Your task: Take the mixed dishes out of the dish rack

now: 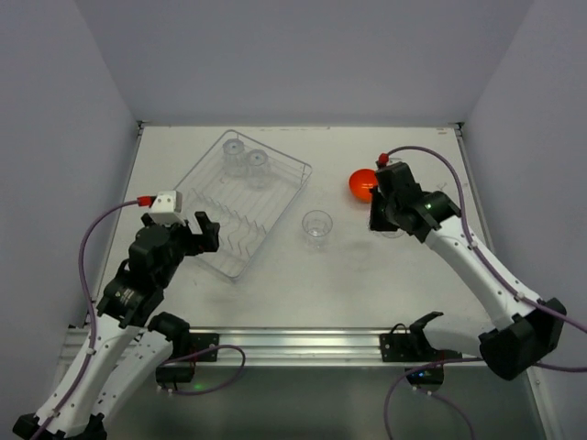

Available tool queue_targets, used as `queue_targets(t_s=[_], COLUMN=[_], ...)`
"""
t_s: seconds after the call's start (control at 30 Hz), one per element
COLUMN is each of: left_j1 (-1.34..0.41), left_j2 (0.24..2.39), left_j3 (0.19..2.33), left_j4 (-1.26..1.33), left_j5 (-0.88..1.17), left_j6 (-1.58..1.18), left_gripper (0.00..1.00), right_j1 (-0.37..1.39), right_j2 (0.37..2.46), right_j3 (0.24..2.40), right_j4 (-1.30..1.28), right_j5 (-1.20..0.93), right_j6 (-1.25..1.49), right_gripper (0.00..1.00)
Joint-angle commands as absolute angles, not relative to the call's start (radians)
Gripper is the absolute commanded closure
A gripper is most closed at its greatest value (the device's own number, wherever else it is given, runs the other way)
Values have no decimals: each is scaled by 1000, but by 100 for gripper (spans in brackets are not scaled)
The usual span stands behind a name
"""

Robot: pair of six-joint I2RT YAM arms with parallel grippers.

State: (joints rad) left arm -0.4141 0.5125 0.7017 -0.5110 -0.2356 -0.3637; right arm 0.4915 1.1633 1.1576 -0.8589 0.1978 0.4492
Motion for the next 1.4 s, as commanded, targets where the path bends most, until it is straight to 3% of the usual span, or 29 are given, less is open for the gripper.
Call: queue_targets(t_s=[0.0,0.57,1.0,1.23,1.37], left_j1=[-419,-431,-442,-445,-446], left_j2=[500,449,465,466,469], left_j3=[686,663,663,663,663], left_j4=[-480,-485,-488,-489,-489], left_j5=[-299,-345,-351,-354,-353], left_j6=[-344,-371,-376,-377,-377], left_gripper=[0,0,0,0,0], right_j1=[489,529,549,549,549], right_j2=[1279,1672,1766,1795,1770], right_j3=[1265,1333,1405,1407,1399], right_j4=[-985,-902,-870,-859,-856], right_j5=[233,124,86,97,101], right_j6=[350,268,249,249,258], right_gripper=[100,100,99,94,82])
